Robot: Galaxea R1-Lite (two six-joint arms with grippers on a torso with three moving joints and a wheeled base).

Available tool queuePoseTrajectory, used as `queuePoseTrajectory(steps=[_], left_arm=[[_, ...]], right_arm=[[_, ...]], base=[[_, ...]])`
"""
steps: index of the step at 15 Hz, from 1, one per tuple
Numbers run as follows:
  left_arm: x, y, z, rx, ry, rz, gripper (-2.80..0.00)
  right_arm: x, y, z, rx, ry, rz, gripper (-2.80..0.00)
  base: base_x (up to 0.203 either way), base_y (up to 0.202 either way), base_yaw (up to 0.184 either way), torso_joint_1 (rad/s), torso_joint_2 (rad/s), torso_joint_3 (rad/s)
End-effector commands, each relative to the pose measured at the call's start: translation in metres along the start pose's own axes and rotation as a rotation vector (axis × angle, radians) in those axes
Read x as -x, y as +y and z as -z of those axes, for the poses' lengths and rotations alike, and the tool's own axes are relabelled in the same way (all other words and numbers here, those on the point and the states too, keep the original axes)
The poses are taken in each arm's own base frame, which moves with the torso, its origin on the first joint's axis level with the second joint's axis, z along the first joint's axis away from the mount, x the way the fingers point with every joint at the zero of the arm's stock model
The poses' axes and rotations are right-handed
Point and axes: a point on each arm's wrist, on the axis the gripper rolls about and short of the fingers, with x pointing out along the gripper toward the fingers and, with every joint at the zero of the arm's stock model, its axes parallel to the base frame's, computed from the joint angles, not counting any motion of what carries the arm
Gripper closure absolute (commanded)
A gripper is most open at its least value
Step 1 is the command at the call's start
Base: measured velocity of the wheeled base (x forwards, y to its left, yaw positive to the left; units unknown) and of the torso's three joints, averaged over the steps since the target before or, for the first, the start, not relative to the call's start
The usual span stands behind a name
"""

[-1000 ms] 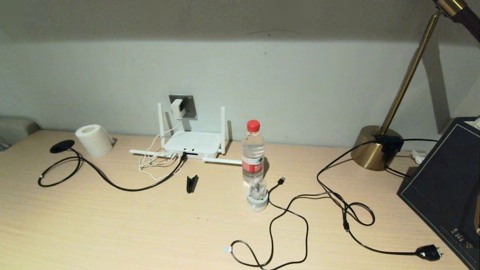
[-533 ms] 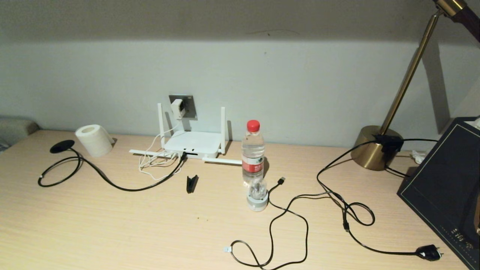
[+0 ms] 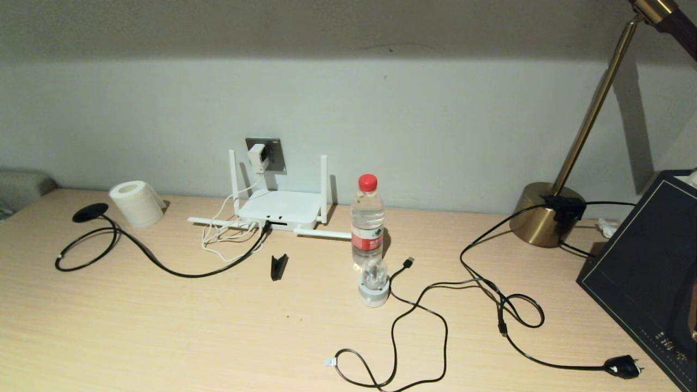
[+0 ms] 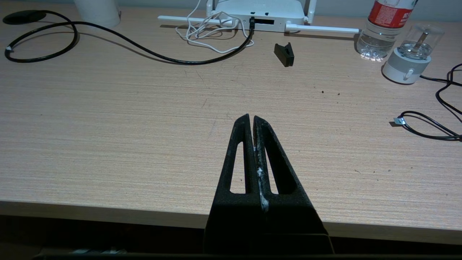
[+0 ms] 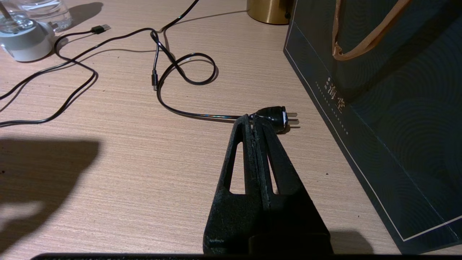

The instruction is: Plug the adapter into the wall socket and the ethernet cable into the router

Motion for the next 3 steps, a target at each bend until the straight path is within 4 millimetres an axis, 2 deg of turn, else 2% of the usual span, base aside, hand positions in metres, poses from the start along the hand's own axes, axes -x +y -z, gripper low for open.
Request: queuePoseTrajectory(steps=[1, 3], left_arm=[[-0.0009, 0.0001, 0.0038, 0.001, 0.013, -0.002, 0.0], [-0.0009, 0.0001, 0.0038, 0.001, 0.013, -0.001, 0.0]], right_arm=[[0.0, 0.0, 0.0001, 0.001, 0.001, 0.0, 0.0], [0.0001, 0.0, -0.0001, 0.007, 0.001, -0.001, 0.0]], base=[[0.0, 0.0, 0.0, 0.0, 0.0, 0.0], [0.0, 0.0, 0.0, 0.0, 0.0, 0.0]])
